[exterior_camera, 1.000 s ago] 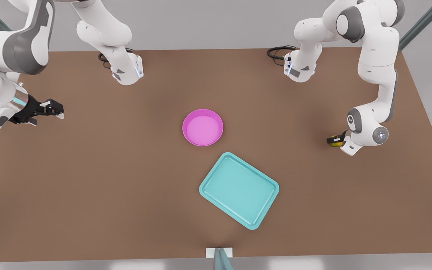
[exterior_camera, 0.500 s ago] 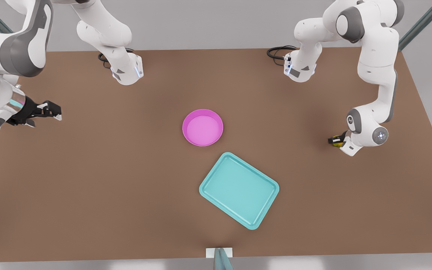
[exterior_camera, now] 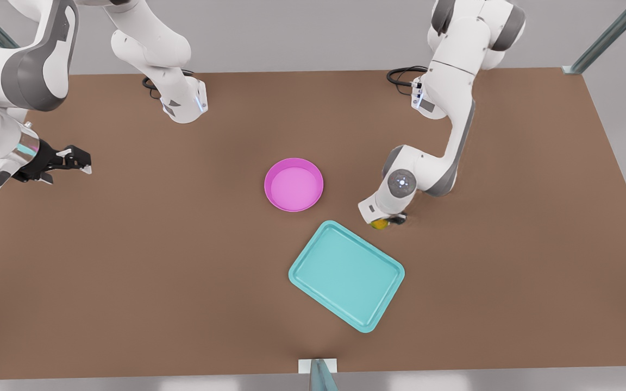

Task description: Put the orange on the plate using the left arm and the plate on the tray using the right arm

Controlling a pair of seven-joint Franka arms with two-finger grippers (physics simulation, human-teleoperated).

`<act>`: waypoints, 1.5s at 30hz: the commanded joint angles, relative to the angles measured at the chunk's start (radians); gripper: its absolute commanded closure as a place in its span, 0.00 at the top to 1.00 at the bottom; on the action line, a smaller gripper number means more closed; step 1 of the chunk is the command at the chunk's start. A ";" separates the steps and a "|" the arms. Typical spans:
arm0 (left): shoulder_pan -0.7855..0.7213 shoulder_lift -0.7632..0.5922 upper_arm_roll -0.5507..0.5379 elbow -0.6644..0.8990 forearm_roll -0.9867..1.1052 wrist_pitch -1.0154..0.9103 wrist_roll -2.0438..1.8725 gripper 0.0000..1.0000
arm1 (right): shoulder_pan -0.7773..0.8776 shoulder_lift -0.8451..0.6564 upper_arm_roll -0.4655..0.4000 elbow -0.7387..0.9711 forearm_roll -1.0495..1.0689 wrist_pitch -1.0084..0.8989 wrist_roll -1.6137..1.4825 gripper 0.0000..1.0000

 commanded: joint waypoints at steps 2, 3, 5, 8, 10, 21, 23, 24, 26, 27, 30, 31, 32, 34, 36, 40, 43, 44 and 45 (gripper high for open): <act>-0.096 0.081 -0.081 0.147 -0.029 -0.109 -0.726 0.68 | -0.003 -0.001 0.000 0.000 0.002 -0.002 -0.002 1.00; -0.125 0.123 -0.081 0.192 -0.029 -0.109 -0.766 0.68 | -0.003 -0.001 0.000 0.000 0.002 -0.002 -0.002 1.00; -0.185 0.236 -0.081 0.329 -0.043 -0.109 -0.892 0.69 | -0.003 -0.001 0.000 0.000 0.002 -0.002 -0.002 1.00; -0.220 0.276 -0.105 0.381 -0.052 -0.135 -0.945 0.69 | -0.003 -0.001 0.000 0.000 0.005 -0.002 -0.004 1.00; -0.236 0.284 -0.107 0.378 -0.052 -0.255 -0.929 0.69 | -0.003 -0.001 0.000 0.000 0.006 -0.002 -0.004 1.00; -0.154 0.037 0.563 0.676 -0.158 -1.209 -0.018 1.00 | 0.369 0.250 0.036 -0.032 0.097 0.019 0.067 1.00; -0.060 0.038 0.663 0.677 -0.204 -1.119 0.038 1.00 | 0.422 0.347 0.036 -0.110 0.311 0.255 0.307 1.00; 0.000 0.038 0.665 0.684 -0.220 -1.079 0.036 1.00 | 0.484 0.350 0.037 -0.219 0.336 0.442 0.432 1.00; 0.401 -0.061 0.188 0.665 -0.122 -0.956 0.004 1.00 | 0.537 0.333 0.037 -0.335 0.407 0.587 0.495 1.00; 0.569 -0.156 -0.083 0.531 0.045 -0.819 0.003 1.00 | 0.538 0.333 0.039 -0.398 0.477 0.638 0.495 1.00; 0.605 -0.196 -0.128 0.424 0.058 -0.700 -0.027 1.00 | 0.529 0.344 0.039 -0.492 0.543 0.690 0.496 1.00; 0.606 -0.190 -0.122 0.426 0.050 -0.704 -0.022 1.00 | 0.535 0.353 0.039 -0.506 0.559 0.705 0.495 1.00; 0.605 -0.187 -0.122 0.424 0.044 -0.706 -0.010 1.00 | 0.538 0.355 0.040 -0.533 0.591 0.759 0.495 1.00; 0.593 -0.175 -0.131 0.424 0.011 -0.706 -0.005 1.00 | 0.538 0.365 0.056 -0.575 0.611 0.840 0.480 1.00; 0.577 -0.178 -0.131 0.424 0.012 -0.706 -0.007 1.00 | 0.538 0.375 0.059 -0.579 0.611 0.865 0.473 1.00; 0.577 -0.175 -0.131 0.424 0.012 -0.704 -0.007 1.00 | 0.531 0.391 0.065 -0.602 0.611 0.902 0.437 1.00; 0.577 -0.175 -0.131 0.424 0.011 -0.704 -0.007 1.00 | 0.528 0.399 0.065 -0.602 0.611 0.900 0.418 1.00; 0.577 -0.176 -0.131 0.424 0.011 -0.704 -0.007 1.00 | 0.528 0.404 0.065 -0.602 0.611 0.900 0.415 1.00; 0.577 -0.175 -0.131 0.424 0.011 -0.703 -0.007 1.00 | 0.531 0.410 0.065 -0.602 0.611 0.900 0.415 1.00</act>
